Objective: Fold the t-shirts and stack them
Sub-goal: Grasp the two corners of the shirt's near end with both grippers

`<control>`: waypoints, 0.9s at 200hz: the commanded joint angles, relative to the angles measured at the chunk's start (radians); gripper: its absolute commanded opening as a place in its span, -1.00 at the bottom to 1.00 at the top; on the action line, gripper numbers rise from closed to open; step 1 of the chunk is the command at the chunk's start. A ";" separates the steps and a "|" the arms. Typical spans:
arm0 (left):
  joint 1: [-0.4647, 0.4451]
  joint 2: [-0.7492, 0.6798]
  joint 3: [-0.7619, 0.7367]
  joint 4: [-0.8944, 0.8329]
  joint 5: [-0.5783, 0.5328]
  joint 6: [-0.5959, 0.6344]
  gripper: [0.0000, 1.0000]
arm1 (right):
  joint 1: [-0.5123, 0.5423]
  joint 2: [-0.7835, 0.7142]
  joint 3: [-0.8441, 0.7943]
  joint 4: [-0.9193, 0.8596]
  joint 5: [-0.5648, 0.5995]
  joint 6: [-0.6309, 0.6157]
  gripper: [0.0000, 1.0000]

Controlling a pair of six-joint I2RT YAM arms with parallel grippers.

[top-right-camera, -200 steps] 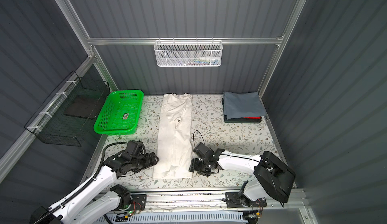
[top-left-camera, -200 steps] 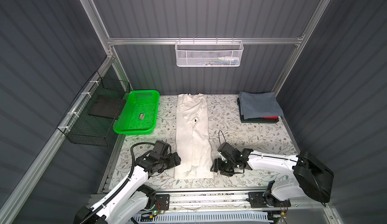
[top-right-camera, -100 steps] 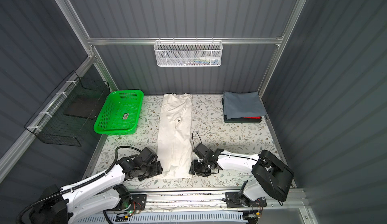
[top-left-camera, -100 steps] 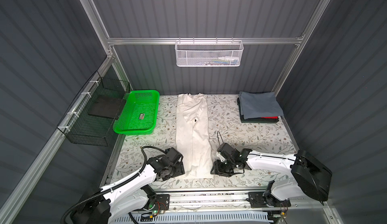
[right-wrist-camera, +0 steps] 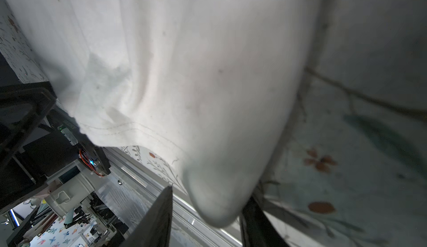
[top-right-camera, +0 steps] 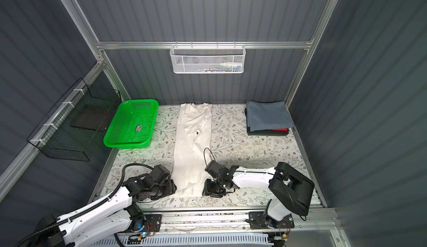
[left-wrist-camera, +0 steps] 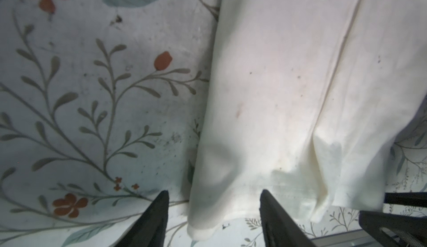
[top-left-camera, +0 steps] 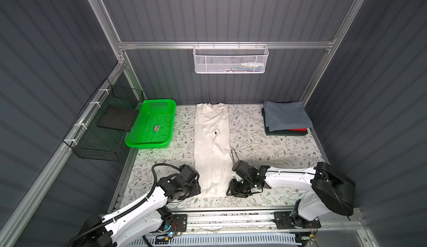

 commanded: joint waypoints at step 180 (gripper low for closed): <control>-0.006 -0.045 -0.111 0.033 0.038 -0.036 -0.41 | 0.021 -0.010 -0.055 -0.030 0.119 0.073 -0.49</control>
